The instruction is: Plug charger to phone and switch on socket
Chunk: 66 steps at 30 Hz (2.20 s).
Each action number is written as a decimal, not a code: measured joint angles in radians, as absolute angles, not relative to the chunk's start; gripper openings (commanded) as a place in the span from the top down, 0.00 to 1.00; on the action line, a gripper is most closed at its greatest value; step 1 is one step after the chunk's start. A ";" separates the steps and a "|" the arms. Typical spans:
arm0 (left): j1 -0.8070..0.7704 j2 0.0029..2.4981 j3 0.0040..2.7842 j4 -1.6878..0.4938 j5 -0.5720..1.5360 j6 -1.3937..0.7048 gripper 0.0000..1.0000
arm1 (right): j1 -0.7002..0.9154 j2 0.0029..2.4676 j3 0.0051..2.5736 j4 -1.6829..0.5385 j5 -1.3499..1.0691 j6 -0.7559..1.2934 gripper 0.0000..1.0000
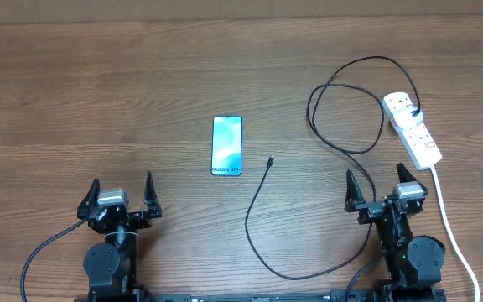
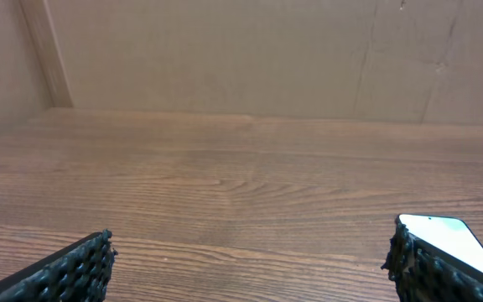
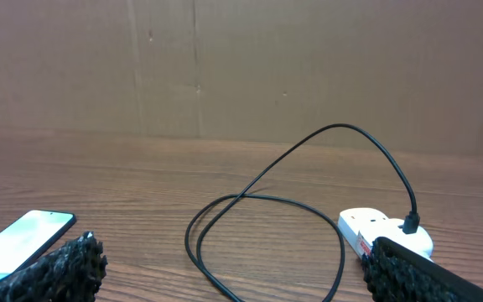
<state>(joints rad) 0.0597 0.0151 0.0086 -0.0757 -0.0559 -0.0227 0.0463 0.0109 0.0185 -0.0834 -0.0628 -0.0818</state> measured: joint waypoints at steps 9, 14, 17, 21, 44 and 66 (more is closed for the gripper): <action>0.060 0.015 0.009 -0.076 -0.056 -0.015 0.00 | 0.047 0.011 0.019 -0.084 -0.063 -0.082 0.00; 0.060 0.015 0.009 -0.076 -0.056 -0.015 0.01 | 0.046 0.011 0.019 -0.083 -0.063 -0.082 0.00; 0.060 0.015 0.009 -0.076 -0.056 -0.015 0.01 | 0.046 0.011 0.019 -0.084 -0.063 -0.082 0.00; 0.060 0.015 0.009 -0.075 -0.052 -0.016 0.00 | 0.046 0.011 0.019 -0.083 -0.063 -0.082 0.00; 0.060 0.015 0.048 0.506 0.183 -0.569 0.00 | 0.046 0.011 0.019 -0.084 -0.062 -0.082 0.00; 0.060 1.084 1.631 -1.117 0.236 -0.260 0.00 | 0.047 0.011 0.019 -0.083 -0.063 -0.082 0.00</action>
